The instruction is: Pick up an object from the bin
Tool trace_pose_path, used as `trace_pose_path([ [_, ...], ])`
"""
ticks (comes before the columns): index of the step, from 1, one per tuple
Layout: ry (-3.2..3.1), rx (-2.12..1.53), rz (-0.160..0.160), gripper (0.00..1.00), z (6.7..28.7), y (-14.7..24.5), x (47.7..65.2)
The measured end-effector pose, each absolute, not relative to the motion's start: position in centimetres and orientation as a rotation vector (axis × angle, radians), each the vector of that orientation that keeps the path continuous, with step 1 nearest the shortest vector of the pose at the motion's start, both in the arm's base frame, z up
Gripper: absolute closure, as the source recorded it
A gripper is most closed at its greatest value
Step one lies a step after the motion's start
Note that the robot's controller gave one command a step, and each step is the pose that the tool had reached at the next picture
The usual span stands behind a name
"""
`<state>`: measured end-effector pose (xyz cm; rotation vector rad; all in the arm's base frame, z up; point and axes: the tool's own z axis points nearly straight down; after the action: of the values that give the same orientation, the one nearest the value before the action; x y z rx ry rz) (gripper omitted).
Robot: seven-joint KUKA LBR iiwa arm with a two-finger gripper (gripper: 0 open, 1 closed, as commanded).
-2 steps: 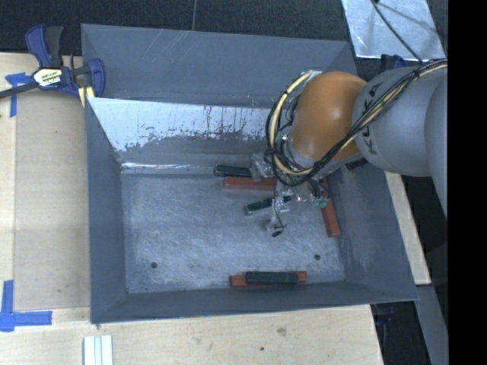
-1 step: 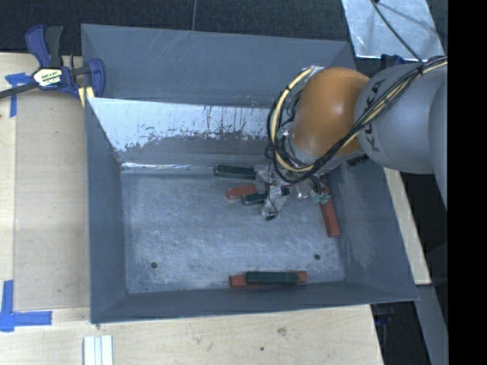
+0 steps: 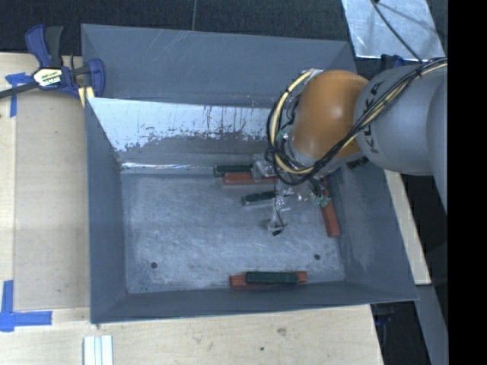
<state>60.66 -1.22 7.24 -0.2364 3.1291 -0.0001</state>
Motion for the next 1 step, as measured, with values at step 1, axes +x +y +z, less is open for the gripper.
trace_pose_path([
  [1, 3.12, -0.234, 0.001, 1.0, 7.66, -1.16, 60.96],
])
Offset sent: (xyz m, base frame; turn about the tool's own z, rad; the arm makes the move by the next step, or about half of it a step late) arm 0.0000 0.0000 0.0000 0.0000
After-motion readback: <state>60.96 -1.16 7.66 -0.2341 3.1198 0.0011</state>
